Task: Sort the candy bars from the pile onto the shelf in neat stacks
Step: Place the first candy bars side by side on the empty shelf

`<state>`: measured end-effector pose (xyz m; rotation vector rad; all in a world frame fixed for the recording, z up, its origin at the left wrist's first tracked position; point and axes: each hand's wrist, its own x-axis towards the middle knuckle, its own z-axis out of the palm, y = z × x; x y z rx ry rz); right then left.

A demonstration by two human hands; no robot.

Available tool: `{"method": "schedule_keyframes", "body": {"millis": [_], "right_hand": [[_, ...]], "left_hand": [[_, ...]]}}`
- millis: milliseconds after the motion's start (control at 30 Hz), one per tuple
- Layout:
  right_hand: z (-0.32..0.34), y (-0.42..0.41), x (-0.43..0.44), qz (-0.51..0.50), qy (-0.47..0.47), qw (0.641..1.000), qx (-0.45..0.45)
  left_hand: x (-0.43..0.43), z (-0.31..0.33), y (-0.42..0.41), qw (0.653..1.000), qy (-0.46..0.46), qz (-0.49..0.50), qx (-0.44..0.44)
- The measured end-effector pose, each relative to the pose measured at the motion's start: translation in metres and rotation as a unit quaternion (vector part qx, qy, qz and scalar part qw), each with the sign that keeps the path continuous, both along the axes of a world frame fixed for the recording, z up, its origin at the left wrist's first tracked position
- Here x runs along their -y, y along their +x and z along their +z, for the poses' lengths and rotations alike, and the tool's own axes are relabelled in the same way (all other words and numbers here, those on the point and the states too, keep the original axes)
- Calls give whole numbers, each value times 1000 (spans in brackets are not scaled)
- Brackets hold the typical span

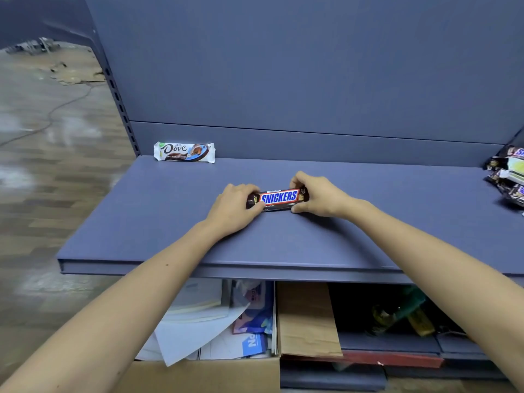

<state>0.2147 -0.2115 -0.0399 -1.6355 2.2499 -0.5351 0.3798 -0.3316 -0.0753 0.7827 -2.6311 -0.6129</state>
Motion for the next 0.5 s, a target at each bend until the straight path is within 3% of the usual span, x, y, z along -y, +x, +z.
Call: {"method": "schedule_keyframes", "body": {"millis": [233, 500], "right_hand": [[-8, 3, 3, -17, -63, 997, 37], [-8, 3, 4, -70, -131, 978, 145]], "left_hand": [[-8, 8, 5, 992, 49, 13, -118], [-5, 14, 3, 945, 235, 101, -204]]}}
